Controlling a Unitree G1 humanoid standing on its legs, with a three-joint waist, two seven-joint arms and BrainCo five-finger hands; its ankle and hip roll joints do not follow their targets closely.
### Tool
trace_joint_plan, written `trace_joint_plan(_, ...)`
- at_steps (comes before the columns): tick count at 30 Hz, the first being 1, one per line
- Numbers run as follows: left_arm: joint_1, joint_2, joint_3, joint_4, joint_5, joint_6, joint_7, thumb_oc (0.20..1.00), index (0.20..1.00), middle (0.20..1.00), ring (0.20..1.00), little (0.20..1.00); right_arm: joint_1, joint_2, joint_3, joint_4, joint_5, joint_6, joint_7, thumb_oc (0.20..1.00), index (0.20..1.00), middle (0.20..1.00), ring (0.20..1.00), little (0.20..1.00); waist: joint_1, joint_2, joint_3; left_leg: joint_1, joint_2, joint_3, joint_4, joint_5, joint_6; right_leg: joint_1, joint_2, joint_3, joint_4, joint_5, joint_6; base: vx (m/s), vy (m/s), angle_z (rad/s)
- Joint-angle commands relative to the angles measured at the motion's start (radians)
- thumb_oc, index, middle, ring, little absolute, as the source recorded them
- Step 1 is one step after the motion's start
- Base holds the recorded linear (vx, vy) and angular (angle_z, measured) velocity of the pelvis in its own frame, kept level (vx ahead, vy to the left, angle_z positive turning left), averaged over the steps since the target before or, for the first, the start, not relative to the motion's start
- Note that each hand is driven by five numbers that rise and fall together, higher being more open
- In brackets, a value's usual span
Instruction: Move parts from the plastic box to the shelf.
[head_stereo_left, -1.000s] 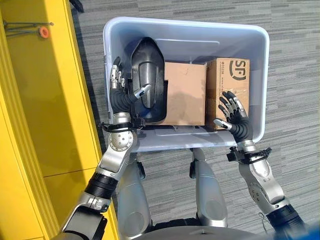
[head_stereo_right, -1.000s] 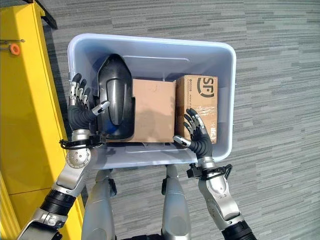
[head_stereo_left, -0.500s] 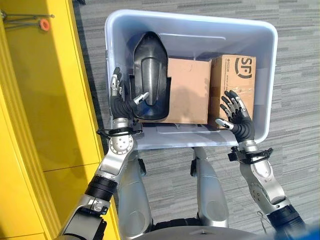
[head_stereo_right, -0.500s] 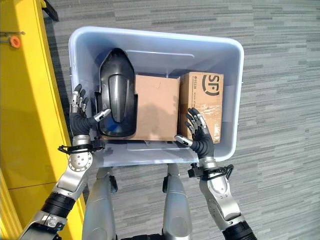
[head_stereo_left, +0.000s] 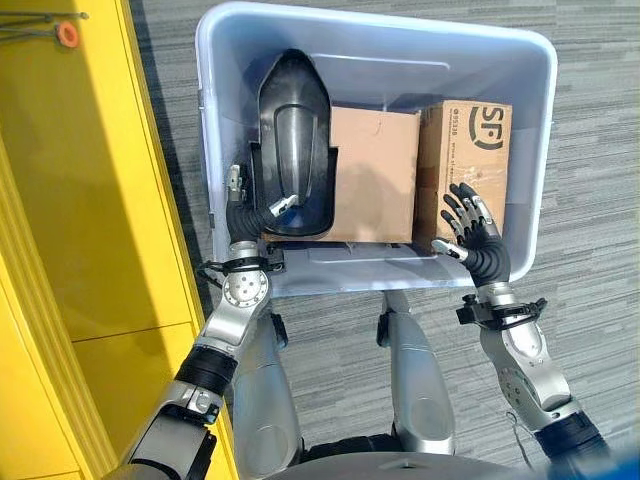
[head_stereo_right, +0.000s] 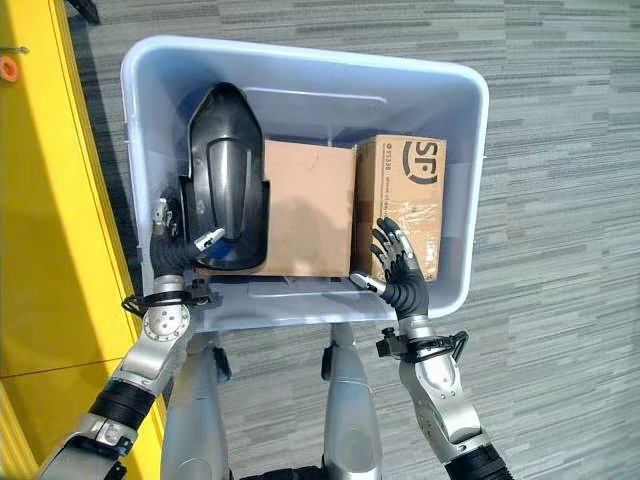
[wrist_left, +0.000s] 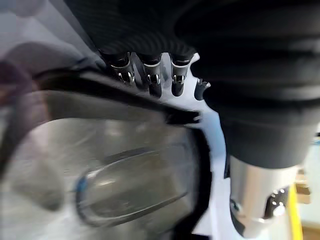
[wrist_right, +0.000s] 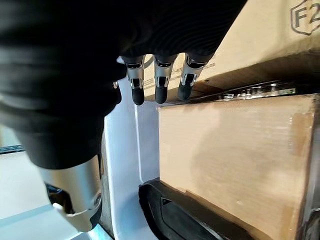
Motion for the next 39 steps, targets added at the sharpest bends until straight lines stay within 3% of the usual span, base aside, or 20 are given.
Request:
trace_joint_plan(1,-0.049,0.002,0.053,0.065,-0.019,-0.021,0.043,1.000,1.000,1.000,1.000,1.000,0.027,-0.043,-0.037,-0.068,0.027,-0.062,-0.003,1.000,1.000,1.000,1.000,1.000,0.006,-0.042,-0.017,0.011,0.062,-0.048,0.018,0.045,-0.044,-0.047,-0.045,0.038,0.123,0.053,0.030,0.00,0.000,0.00)
trace_joint_plan(9,-0.232,0.014,0.064,0.333,-0.111,0.011,0.098,1.000,1.000,1.000,1.000,1.000,0.039,-0.064,-0.001,-0.083,0.057,-0.060,0.008,1.000,1.000,1.000,1.000,1.000,-0.030,-0.071,-0.031,-0.032,0.071,-0.057,0.035,0.045,-0.047,-0.077,-0.030,0.038,0.126,0.057,0.030,0.00,0.000,0.00)
trace_joint_plan(10,-0.261,0.024,0.055,0.370,-0.101,0.026,0.098,0.859,0.859,0.859,0.859,0.859,0.039,-0.069,0.001,-0.087,0.057,-0.059,0.010,1.000,1.000,1.000,1.000,1.000,-0.037,-0.073,-0.035,-0.039,0.073,-0.058,0.040,0.044,-0.047,-0.084,-0.029,0.041,0.127,0.059,0.031,0.00,0.000,0.00)
trace_joint_plan(11,-0.261,0.024,0.055,0.370,-0.101,0.026,0.098,0.231,0.231,0.231,0.231,0.231,0.039,-0.069,0.001,-0.087,0.057,-0.059,0.010,1.000,1.000,1.000,1.000,1.000,-0.037,-0.073,-0.035,-0.040,0.073,-0.058,0.040,0.043,-0.047,-0.084,-0.029,0.041,0.127,0.059,0.031,0.00,0.000,0.00)
trace_joint_plan(12,-0.285,0.032,0.038,0.389,-0.071,0.046,0.100,0.200,0.200,0.200,0.200,0.200,0.046,-0.077,0.000,-0.090,0.054,-0.056,0.015,1.000,1.000,1.000,1.000,1.000,-0.045,-0.072,-0.042,-0.045,0.072,-0.058,0.043,0.041,-0.046,-0.088,-0.029,0.040,0.128,0.059,0.031,0.00,0.000,0.00)
trace_joint_plan(21,-0.202,0.035,0.016,0.290,0.034,0.062,0.081,0.200,0.200,0.200,0.200,0.200,0.054,-0.075,-0.020,-0.083,0.046,-0.049,0.028,1.000,1.000,1.000,1.000,1.000,-0.033,-0.039,-0.062,-0.018,0.065,-0.055,0.036,0.039,-0.044,-0.069,-0.034,0.046,0.132,0.054,0.032,0.00,0.004,0.00)
trace_joint_plan(26,-0.050,0.079,0.013,0.114,0.177,0.060,0.038,0.200,0.200,0.200,0.200,0.200,0.036,-0.062,-0.041,-0.050,0.036,-0.044,0.027,1.000,1.000,1.000,1.000,1.000,0.001,0.005,-0.096,0.063,0.060,-0.042,0.002,0.037,-0.044,-0.011,-0.048,0.046,0.128,0.044,0.035,0.04,0.023,-0.08)
trace_joint_plan(33,0.078,0.137,0.076,-0.080,0.240,0.010,-0.013,0.200,0.200,0.200,0.200,0.200,0.038,-0.057,-0.067,-0.030,0.026,-0.041,0.044,1.000,1.000,1.000,1.000,1.000,0.028,0.054,-0.159,0.197,0.056,-0.022,-0.059,0.040,-0.050,0.098,-0.072,0.040,0.106,0.034,0.042,0.06,0.024,-0.03)
trace_joint_plan(36,0.089,0.144,0.086,-0.113,0.240,0.002,-0.021,0.200,0.200,0.200,0.200,0.200,0.040,-0.058,-0.071,-0.029,0.028,-0.039,0.047,1.000,1.000,1.000,1.000,1.000,0.029,0.059,-0.169,0.208,0.054,-0.021,-0.069,0.048,-0.051,0.107,-0.075,0.038,0.098,0.038,0.043,0.04,0.006,0.08)
trace_joint_plan(39,0.147,0.168,0.139,-0.246,0.217,-0.044,-0.064,0.200,0.200,0.200,0.200,0.200,0.053,-0.056,-0.087,-0.032,0.036,-0.033,0.070,1.000,1.000,1.000,1.000,1.000,0.041,0.090,-0.217,0.285,0.058,-0.014,-0.109,0.052,-0.056,0.163,-0.081,0.031,0.086,0.025,0.045,0.10,-0.012,0.03)
